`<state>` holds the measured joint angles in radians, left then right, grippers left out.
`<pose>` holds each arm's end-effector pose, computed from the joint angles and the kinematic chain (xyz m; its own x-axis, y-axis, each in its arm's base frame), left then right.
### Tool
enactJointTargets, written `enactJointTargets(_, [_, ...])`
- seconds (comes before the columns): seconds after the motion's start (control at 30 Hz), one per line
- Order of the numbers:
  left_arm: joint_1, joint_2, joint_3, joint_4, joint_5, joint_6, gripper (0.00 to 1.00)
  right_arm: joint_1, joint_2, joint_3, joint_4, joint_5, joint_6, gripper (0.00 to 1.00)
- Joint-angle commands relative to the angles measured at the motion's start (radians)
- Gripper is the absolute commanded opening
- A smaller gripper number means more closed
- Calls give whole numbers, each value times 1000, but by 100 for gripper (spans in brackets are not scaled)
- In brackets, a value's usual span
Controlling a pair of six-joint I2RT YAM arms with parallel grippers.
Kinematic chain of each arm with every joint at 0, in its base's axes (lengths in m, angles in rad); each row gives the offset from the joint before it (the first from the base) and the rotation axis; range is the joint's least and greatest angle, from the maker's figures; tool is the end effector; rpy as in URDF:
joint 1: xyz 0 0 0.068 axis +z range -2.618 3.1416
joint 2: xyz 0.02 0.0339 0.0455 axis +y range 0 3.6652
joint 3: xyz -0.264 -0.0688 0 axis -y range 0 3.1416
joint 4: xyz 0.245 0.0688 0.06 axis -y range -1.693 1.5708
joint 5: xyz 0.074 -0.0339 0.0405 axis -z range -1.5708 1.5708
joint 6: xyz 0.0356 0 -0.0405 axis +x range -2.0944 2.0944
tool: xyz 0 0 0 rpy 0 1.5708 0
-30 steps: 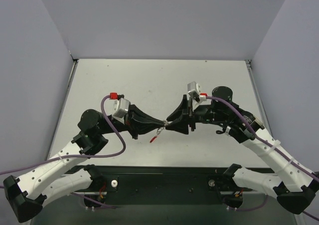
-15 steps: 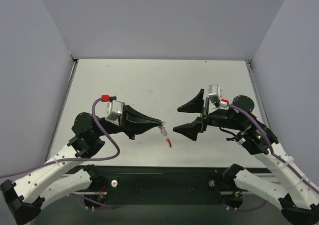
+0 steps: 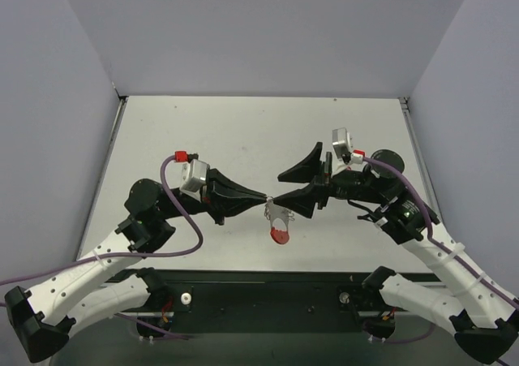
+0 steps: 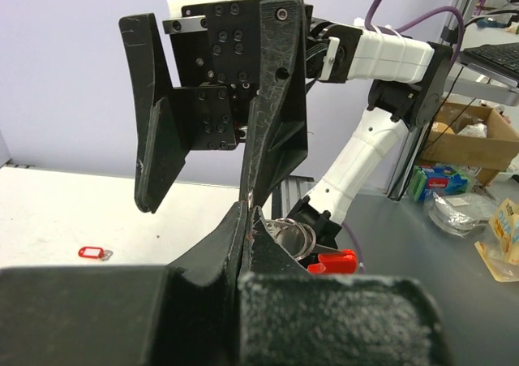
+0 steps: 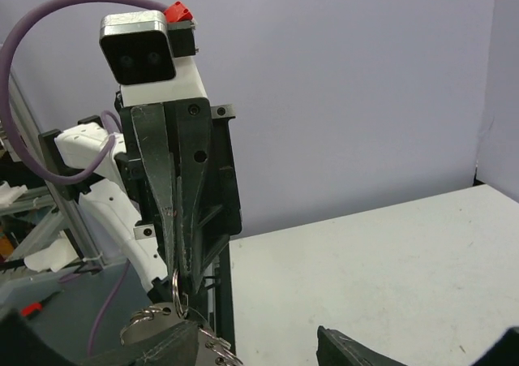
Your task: Put the keys on the keyring
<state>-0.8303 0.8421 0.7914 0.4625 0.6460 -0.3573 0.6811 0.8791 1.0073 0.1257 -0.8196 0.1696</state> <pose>0.1095 -0.1516 0.3990 -0.0833 -0.3228 -0.9428 0.9953 0.0199 -0.0948 0.1251 0.1349 0.4323 0.0270 0.1702 -0.9850 -0.9982 0.0569 -0.0176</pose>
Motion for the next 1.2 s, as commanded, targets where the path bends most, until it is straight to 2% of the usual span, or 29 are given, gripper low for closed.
enactJointTargets(0.0, [-3,8,20,68,21,-17,0,-3,9,1,164,-75,56,57])
enactJointTargets(0.13, [-3,5,19,62,11,-11,0,-3,9,5,180,-95,64,53])
enactJointTargets(0.27, [-3,-23,19,41,-23,9,0,-2,0,10,158,-107,53,56])
enactJointTargets(0.73, [-3,-28,23,13,-31,26,0,-2,-28,5,190,-128,80,55])
enactJointTargets(0.9, [-3,-20,31,22,-23,23,0,9,-2,1,212,-150,100,47])
enactJointTargets(1.17, [-3,-14,37,19,-14,20,0,23,35,1,253,-164,126,45])
